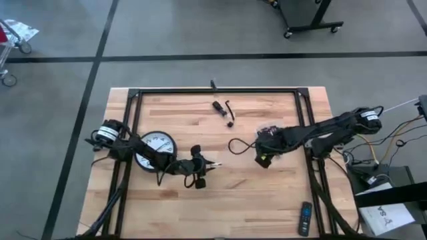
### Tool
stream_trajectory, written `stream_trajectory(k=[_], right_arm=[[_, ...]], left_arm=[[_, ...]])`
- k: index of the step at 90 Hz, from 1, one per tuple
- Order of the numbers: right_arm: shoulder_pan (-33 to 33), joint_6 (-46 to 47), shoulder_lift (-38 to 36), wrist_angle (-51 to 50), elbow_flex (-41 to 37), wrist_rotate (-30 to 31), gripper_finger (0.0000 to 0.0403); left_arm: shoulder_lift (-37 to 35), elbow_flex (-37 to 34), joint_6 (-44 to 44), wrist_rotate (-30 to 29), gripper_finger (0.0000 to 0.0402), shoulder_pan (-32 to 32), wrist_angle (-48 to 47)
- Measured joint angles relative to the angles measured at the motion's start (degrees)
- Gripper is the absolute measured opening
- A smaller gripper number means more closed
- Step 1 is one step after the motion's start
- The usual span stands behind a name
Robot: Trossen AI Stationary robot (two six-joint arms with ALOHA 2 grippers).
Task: Insert battery
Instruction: Insert the silver battery into the white flashlight battery holder
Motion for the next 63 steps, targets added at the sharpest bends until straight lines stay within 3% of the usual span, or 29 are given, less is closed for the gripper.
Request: stream_trajectory(k=[23,63], right_arm=[[-1.9,1.2,1.4,-1.1,-0.1,-2.8,0.0126],[0.2,6.1,6.4,0.3,-1.6,-9.6,0.0133]], left_arm=[[0.0,0.2,0.0,0.0,0.0072,0.0,0.4],[0.0,1.5,1.0,0.3,0.0072,0.0,0.3]])
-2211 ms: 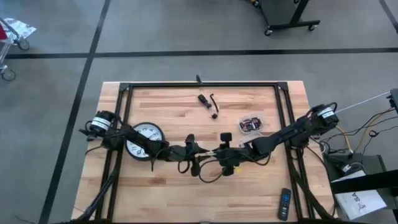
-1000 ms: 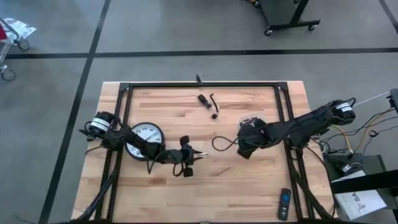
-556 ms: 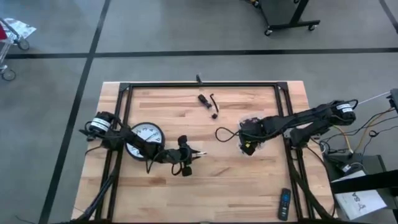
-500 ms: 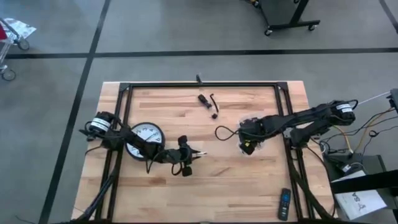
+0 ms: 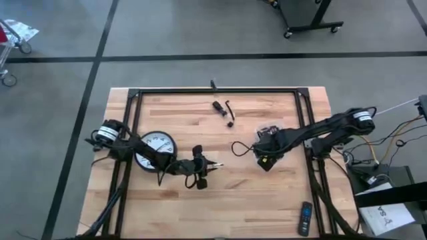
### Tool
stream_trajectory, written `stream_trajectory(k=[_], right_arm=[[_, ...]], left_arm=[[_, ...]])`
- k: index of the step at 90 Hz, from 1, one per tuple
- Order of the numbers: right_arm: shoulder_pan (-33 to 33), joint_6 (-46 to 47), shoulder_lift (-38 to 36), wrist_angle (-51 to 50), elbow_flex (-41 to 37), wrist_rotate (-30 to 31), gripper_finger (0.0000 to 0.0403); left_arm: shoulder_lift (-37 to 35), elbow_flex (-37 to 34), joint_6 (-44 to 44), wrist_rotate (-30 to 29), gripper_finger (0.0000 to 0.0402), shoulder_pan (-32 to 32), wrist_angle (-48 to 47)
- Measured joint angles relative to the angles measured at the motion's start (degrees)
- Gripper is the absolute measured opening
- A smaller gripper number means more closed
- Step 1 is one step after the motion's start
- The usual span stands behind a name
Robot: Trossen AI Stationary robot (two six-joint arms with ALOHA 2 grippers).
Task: Insert battery
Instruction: Insert the silver battery into the white flashlight battery holder
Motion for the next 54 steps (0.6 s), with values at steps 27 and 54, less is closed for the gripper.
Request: stream_trajectory(k=[27,54], right_arm=[[0.2,-1.3,1.7,5.2,0.0,-3.7,0.0117],[0.2,0.3,1.2,-1.9,0.0,-0.5,0.0089]], left_arm=[[0.0,0.0,0.1,0.0,0.0072,0.0,0.0],[0.0,0.0,0.1,0.0,0.0073,0.0,0.0]])
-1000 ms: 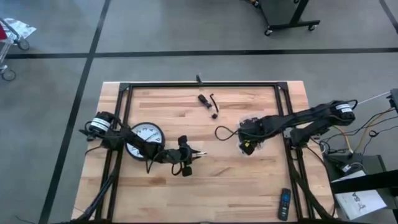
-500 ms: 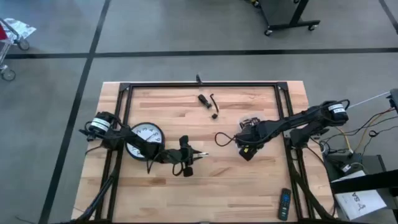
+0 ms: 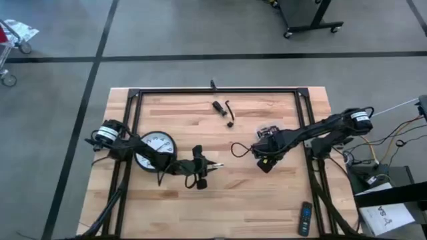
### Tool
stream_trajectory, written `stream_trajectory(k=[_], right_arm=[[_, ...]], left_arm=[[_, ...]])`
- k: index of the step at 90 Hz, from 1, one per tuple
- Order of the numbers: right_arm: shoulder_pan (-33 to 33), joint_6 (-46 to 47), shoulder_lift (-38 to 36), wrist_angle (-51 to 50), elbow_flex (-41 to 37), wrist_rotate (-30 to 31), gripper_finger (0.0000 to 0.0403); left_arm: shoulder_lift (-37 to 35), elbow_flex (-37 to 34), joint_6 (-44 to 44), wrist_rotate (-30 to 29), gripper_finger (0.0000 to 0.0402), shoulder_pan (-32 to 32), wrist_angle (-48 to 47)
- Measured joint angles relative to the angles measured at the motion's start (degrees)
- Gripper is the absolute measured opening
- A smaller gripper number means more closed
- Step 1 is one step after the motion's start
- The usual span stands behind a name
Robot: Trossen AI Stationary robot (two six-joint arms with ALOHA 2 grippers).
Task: Insert battery
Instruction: Insert the silver battery into the white flashlight battery holder
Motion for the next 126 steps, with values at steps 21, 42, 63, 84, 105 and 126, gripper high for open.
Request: stream_trajectory(k=[21,42,63,84,105,126], right_arm=[[-1.4,3.2,0.5,0.0,-2.5,2.1,0.0077],[-4.0,3.0,0.5,2.8,-5.5,2.2,0.0082],[-4.9,0.5,0.9,7.7,-6.8,2.1,0.0094],[-4.9,0.8,0.8,7.6,-6.7,2.1,0.0109],[-4.9,-1.7,1.1,8.6,-6.5,2.1,0.0121],[-4.9,-3.3,2.2,10.0,-6.3,2.1,0.0102]], left_arm=[[0.0,0.0,-0.1,0.0,0.0072,0.0,0.0],[0.0,0.0,-0.2,0.0,0.0073,-0.1,0.0],[0.0,0.0,-0.4,0.0,0.0074,-0.1,0.0],[0.0,0.0,-0.4,0.0,0.0075,-0.1,0.0],[0.0,0.0,-0.4,0.0,0.0074,-0.1,0.0],[0.0,0.0,-0.4,0.0,0.0075,-0.1,0.0]])
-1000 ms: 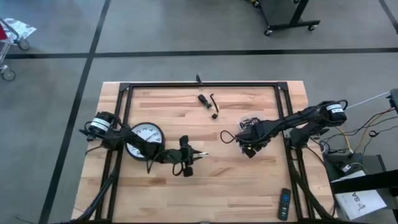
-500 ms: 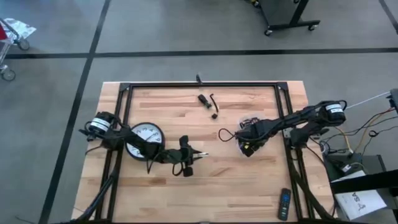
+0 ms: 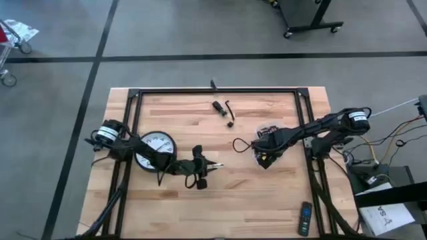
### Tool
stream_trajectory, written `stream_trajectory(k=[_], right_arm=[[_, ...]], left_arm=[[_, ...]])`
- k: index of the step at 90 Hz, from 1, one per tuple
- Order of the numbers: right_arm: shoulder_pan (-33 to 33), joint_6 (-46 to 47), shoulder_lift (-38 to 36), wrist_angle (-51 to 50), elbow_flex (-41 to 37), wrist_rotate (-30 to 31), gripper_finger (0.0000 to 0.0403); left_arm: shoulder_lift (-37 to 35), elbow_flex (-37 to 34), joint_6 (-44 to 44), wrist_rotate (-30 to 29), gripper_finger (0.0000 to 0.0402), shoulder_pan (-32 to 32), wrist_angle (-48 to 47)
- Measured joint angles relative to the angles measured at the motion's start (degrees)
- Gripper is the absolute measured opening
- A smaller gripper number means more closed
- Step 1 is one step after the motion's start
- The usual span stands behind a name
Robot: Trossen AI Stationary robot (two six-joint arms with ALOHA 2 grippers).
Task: Insert battery
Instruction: Insert the silver battery into the white flashlight battery holder
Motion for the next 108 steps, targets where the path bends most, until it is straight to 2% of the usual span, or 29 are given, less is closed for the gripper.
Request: stream_trajectory(k=[17,40,68,81,96,108], right_arm=[[0.0,-4.1,0.3,2.7,0.0,0.6,0.0073],[0.0,-8.4,0.1,3.6,0.3,3.5,0.0010],[2.5,-9.6,-6.1,3.7,3.8,3.3,0.0004],[4.6,-10.4,-8.2,5.2,5.6,6.1,0.0004],[7.5,-16.4,-7.7,18.6,5.6,7.6,0.0003],[8.7,-24.4,-4.7,36.3,5.6,7.6,0.0003]], left_arm=[[0.0,0.0,0.0,0.0,0.0074,0.0,0.0],[0.0,0.0,-0.9,0.0,0.0074,0.0,0.0],[0.0,-0.1,-0.5,0.0,0.0074,0.1,-0.4],[0.0,-0.1,-0.4,0.0,0.0075,0.1,-2.0],[0.0,-0.1,-0.6,0.0,0.0075,0.1,-4.2],[0.0,-0.1,-0.9,0.0,0.0075,0.1,-5.8]])
